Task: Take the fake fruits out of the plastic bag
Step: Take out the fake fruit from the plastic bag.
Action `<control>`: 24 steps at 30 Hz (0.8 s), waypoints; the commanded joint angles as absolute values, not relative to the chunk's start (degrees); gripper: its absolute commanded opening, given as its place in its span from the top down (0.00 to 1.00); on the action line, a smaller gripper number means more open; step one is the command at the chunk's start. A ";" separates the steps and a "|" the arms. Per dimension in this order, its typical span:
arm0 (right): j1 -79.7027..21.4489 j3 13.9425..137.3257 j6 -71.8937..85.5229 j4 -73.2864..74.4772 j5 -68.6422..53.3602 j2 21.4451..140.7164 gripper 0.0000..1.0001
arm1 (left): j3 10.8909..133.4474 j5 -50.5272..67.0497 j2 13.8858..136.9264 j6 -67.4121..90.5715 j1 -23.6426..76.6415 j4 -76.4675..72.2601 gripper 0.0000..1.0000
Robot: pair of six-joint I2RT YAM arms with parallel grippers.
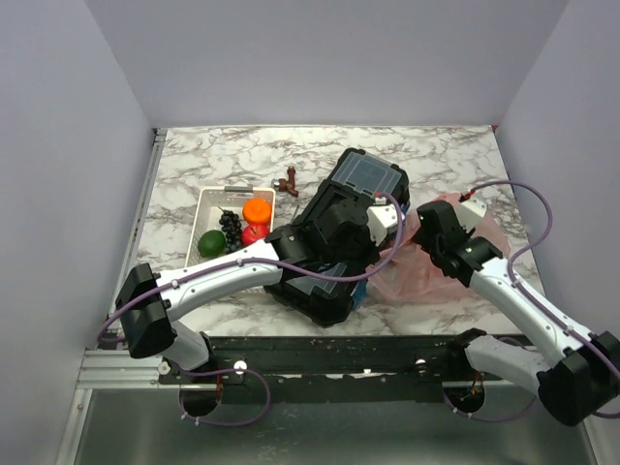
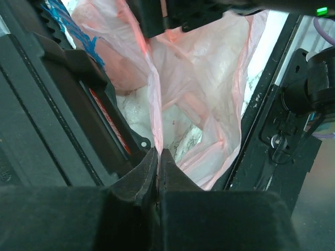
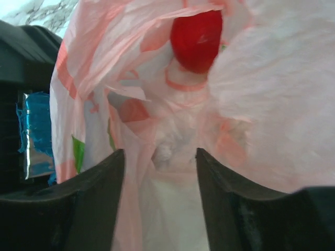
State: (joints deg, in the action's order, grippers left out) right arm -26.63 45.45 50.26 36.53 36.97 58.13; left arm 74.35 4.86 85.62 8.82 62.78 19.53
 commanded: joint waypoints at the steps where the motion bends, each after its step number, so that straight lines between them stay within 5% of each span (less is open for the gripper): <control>1: -25.78 43.84 50.97 28.18 32.06 62.48 0.48 | 75.44 2.33 84.81 8.44 64.04 20.76 1.00; 5: -25.47 41.14 59.39 27.20 33.93 63.46 0.61 | 74.71 0.44 83.90 8.35 65.02 19.74 1.00; 15: -23.63 31.12 64.30 16.29 38.63 60.01 0.56 | 73.42 -6.66 81.67 8.00 67.33 18.52 1.00; 24: -12.05 31.45 56.78 9.89 33.46 65.26 0.53 | 71.74 -15.37 80.40 8.46 68.89 17.51 1.00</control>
